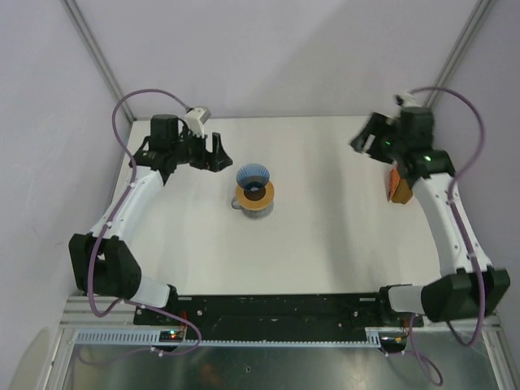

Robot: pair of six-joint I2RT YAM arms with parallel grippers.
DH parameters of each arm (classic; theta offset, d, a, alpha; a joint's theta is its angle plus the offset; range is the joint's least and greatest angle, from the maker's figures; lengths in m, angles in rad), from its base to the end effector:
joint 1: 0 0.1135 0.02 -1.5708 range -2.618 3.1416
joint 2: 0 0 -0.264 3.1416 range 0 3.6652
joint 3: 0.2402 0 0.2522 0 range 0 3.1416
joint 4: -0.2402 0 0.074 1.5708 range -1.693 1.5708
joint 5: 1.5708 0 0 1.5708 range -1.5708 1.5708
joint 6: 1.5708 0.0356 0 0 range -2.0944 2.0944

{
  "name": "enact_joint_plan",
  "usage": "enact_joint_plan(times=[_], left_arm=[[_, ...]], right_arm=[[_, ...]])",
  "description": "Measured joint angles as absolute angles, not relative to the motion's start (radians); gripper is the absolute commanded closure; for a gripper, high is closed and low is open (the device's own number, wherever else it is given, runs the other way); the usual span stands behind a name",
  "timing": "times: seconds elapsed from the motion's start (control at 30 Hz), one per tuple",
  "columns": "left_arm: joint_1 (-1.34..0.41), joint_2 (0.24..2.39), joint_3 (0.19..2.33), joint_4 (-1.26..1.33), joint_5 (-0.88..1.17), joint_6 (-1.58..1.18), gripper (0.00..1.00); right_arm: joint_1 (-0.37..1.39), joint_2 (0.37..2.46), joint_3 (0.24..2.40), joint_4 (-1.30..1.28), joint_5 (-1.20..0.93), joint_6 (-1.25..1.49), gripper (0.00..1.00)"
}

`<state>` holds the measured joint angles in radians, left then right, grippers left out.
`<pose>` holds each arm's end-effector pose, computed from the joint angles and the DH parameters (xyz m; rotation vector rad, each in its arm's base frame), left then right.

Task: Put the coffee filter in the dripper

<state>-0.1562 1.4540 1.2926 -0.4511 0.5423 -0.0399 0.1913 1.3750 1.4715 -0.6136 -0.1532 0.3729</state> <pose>0.3193 -0.0689 0.3355 0.4338 2.1225 -0.7023 0.2951 0.0627 0.4018 0.0979 2.1184 0.4992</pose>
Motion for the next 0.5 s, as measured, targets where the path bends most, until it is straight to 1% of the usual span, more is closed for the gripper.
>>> enact_joint_plan(times=[0.07,0.1,0.17,0.2,0.3,0.5], left_arm=[[-0.153,1.446,1.284,-0.451,0.521,-0.014,0.11],[-0.150,1.446,1.280,-0.451,0.512,-0.003,0.11],[-0.144,1.446,1.269,-0.453,0.501,0.011,0.11],[-0.141,1.446,1.264,-0.454,0.499,0.019,0.11],[-0.133,1.446,1.256,-0.459,0.499,0.033,0.11],[-0.132,1.446,1.256,-0.458,0.501,0.046,0.12]], right_arm=[[0.061,1.280,1.362,-0.607,-0.123,0.390,0.43],[-0.006,1.246,1.314,-0.608,-0.106,0.396,0.49],[-0.126,1.203,1.225,-0.608,-0.059,0.410,0.61],[-0.167,1.192,1.189,-0.608,-0.034,0.412,0.64],[-0.260,1.166,1.074,-0.595,0.041,0.412,0.66],[-0.326,1.161,0.930,-0.500,0.075,0.380,0.67]])
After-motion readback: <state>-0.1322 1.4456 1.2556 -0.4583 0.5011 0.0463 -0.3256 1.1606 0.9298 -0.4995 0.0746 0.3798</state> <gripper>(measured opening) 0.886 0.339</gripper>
